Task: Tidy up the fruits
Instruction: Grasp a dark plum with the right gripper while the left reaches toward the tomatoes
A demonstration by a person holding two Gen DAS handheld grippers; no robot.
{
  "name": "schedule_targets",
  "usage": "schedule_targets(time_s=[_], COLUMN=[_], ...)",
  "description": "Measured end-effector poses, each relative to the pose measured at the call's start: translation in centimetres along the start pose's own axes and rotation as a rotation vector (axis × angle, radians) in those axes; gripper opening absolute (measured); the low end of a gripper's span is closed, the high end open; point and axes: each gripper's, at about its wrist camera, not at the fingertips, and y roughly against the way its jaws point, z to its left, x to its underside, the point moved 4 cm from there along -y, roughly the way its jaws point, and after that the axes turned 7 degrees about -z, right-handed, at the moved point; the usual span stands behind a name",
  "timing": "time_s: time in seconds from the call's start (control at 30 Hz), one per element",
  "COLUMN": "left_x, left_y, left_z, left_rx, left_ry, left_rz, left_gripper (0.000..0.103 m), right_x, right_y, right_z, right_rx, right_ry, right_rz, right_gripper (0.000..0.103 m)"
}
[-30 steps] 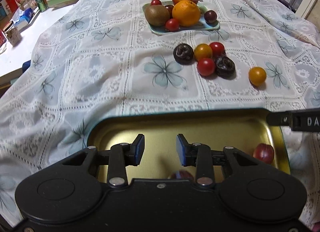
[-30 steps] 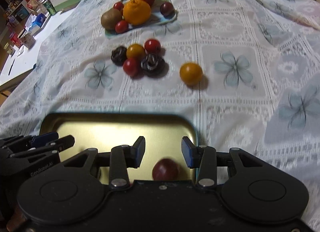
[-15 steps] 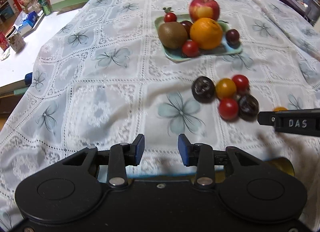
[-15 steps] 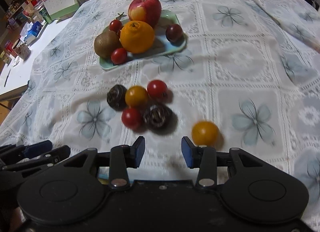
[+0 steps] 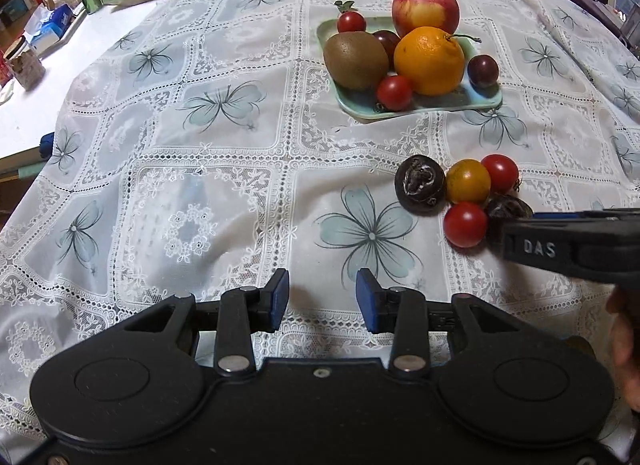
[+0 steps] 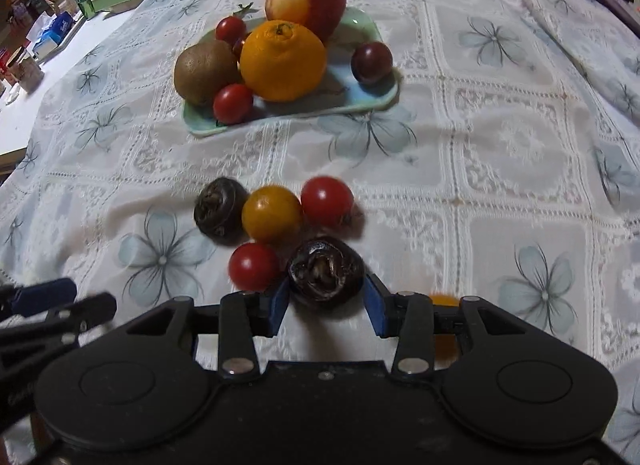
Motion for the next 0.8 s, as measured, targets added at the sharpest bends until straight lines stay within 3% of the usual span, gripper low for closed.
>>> schedule_targets(time_s=[0.4, 0.63, 0.8], left_x=[-1.6, -3.1, -4.2], left_y=[-0.3, -0.6, -1.2], left_z=[-0.9, -2.5, -4.1], left_rx=[0.035, 0.062, 0.094], left_ry=[0.003, 0.012, 0.021], left_rz=[-0.021, -0.042, -0.048], left_gripper=[0.047, 0.047, 0.047], right_x=[-0.9, -1.0, -1.2], right_y=[-1.6, 0.1, 1.8], right_z=[-0.5, -1.7, -3.9], right_rx=[-0.057, -0.009, -0.035], right_ry=[-0.053, -0.056, -0.114], right_rz=[-0.027, -0.104, -0.138], right_gripper=[0.048, 0.047, 0.048])
